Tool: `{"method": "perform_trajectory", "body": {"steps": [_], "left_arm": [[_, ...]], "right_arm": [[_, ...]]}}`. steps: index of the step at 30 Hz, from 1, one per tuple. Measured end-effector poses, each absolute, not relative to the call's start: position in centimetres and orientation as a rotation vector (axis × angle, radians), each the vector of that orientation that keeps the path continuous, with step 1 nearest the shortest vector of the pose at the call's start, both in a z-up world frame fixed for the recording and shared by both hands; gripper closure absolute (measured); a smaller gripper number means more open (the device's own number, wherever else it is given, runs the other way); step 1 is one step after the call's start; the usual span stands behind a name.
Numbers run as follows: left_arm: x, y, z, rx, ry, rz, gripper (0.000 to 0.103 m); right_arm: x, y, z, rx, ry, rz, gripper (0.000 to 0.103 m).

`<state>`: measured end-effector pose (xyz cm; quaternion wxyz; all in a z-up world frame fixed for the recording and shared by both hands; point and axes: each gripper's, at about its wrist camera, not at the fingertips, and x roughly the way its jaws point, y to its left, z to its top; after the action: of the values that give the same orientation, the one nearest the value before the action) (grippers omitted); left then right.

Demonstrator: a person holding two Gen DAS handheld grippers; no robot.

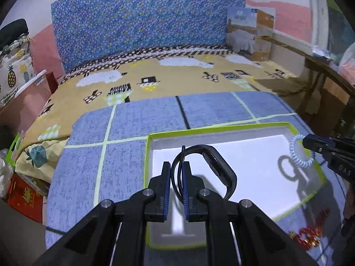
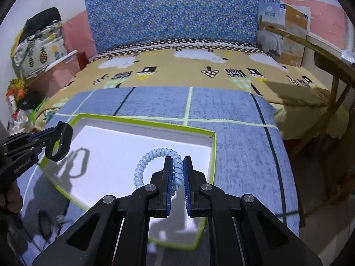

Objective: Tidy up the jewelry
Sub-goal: 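Carry both items into the green box and open both tools to release them, then move both tools back over the remaining jewelry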

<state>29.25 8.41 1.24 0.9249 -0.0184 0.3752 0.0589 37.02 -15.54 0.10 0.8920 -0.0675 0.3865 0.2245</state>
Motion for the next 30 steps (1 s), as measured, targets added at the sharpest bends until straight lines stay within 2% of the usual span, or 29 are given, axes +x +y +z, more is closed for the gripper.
{"method": "perform_trajectory", "body": {"steps": [20, 25, 30], "left_arm": [[33.3, 8.9, -1.9, -0.049, 0.857, 0.145, 0.092], [32.8, 9.0, -1.4, -0.063, 0.836, 0.122, 0.09], [31.1, 9.3, 0.2, -0.092, 0.789, 0.096, 0.089]], "right_arm": [[41.2, -13.8, -3.4, -0.197, 0.904, 0.429, 0.093], [40.8, -14.1, -2.8, -0.184, 0.883, 0.436, 0.079], [39.1, -14.8, -1.1, -0.158, 0.834, 0.444, 0.078]]}}
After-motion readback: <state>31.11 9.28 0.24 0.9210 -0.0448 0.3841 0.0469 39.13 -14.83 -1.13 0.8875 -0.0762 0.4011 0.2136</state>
